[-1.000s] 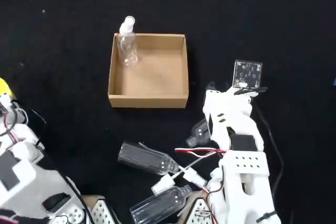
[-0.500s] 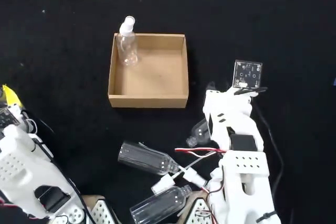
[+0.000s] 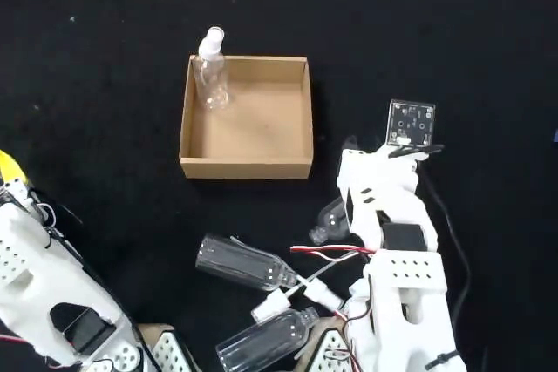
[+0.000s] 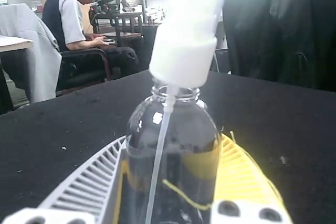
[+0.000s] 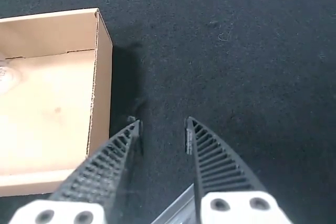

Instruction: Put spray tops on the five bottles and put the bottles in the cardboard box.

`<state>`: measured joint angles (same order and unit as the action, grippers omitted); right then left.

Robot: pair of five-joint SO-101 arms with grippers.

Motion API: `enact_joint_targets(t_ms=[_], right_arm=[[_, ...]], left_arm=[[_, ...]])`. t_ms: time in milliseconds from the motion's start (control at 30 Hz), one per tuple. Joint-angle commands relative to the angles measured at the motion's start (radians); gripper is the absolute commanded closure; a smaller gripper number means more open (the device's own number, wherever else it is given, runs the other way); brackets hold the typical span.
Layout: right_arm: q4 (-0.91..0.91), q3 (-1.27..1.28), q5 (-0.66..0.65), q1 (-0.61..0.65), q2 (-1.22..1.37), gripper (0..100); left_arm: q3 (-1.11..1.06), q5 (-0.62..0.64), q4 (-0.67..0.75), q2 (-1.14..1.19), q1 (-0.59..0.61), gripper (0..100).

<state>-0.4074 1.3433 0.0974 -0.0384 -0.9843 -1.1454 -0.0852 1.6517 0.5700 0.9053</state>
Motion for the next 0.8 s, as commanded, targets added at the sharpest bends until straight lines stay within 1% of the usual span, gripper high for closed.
enact_joint_targets(t_ms=[0, 67, 100, 400, 700, 767], right_arm=[[0.031, -0.004, -0.012, -0.014, 0.005, 87.8], [0.031, -0.004, -0.012, -0.014, 0.005, 87.8], [0.031, -0.004, -0.012, -0.014, 0.005, 87.8], [0.031, -0.004, -0.012, -0.014, 0.005, 87.8], [0.031, -0.004, -0.012, -0.014, 0.005, 87.8], [0.031, -0.004, -0.012, -0.014, 0.005, 87.8]], left_arm=[[0.007, 0.008, 0.009, -0.015, 0.019, 72], [0.005, 0.008, 0.009, -0.028, 0.018, 67], [0.005, 0.008, 0.009, -0.031, 0.018, 67], [0.004, 0.008, 0.009, -0.087, 0.021, 67], [-0.091, 0.008, 0.002, -0.270, 0.007, 67], [-0.096, 0.008, -0.040, -0.285, 0.007, 67]])
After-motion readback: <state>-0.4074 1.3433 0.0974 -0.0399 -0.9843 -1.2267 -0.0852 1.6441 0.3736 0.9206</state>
